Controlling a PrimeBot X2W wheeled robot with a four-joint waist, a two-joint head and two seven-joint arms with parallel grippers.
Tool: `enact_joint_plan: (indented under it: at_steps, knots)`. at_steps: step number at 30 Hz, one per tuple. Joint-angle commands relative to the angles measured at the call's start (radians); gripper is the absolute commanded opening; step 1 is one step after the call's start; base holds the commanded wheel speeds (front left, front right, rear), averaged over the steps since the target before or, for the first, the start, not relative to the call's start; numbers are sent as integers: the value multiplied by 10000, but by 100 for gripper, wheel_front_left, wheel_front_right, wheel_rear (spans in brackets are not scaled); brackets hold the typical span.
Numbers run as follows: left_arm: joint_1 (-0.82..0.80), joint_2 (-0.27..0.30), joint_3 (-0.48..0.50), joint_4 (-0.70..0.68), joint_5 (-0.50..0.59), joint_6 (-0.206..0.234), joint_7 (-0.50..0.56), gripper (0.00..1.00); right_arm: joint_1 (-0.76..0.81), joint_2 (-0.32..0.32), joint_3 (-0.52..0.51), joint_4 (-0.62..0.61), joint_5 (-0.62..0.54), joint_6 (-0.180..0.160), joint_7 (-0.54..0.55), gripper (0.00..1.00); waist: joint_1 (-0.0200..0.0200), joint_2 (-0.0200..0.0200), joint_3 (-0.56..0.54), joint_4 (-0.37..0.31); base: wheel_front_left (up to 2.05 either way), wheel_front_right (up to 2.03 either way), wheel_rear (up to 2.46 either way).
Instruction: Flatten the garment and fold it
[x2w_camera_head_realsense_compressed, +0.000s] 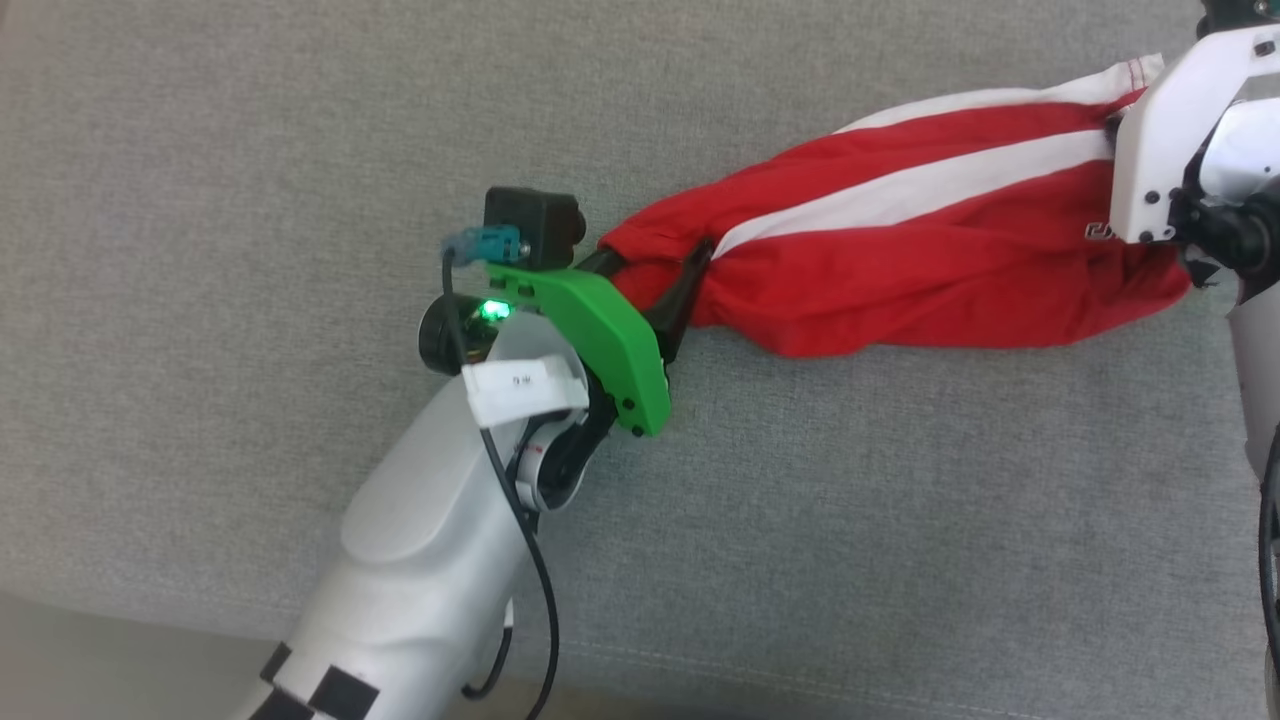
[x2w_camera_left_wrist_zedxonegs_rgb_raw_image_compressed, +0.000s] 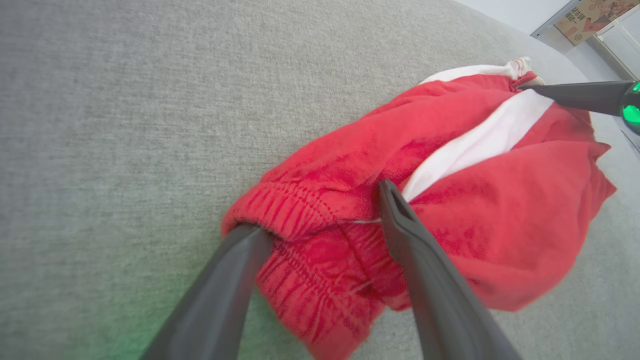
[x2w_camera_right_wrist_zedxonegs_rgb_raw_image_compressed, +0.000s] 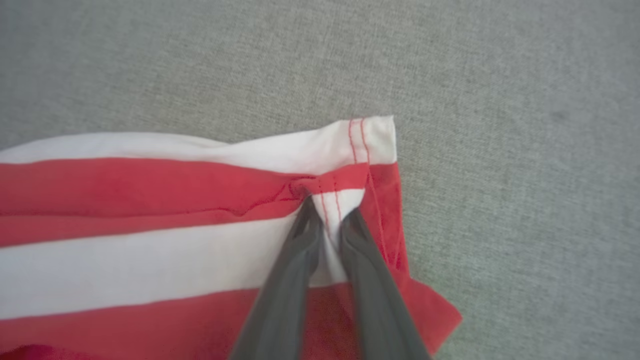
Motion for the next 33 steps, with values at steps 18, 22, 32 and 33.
enact_joint_plan:
  at_steps: [18, 22, 32, 33]
  knots:
    - [2889, 982, 886, -1789, 1281, 351, -4059, 100, 3405, -398, -129, -1560, 1567, -11, -4004, 100, 0, 0, -2281, -219, 0, 0, 0]
    - [3249, 818, 1802, -2363, 2256, 165, -4147, 100, 3795, -222, -326, -1563, 1590, -11, -4694, 100, 0, 0, -2415, -294, 0, 0, 0]
    - [4268, -167, 3989, -3562, 4411, -797, -4153, 100, 2847, 226, -1244, 232, 1207, -11, -4324, 100, 0, 0, -2021, -217, 0, 0, 0]
    - [4291, -239, 4114, -3613, 4517, -879, -4153, 100, 2647, 249, -1417, 526, 1102, -11, -4183, 100, 0, 0, -1933, -155, 0, 0, 0]
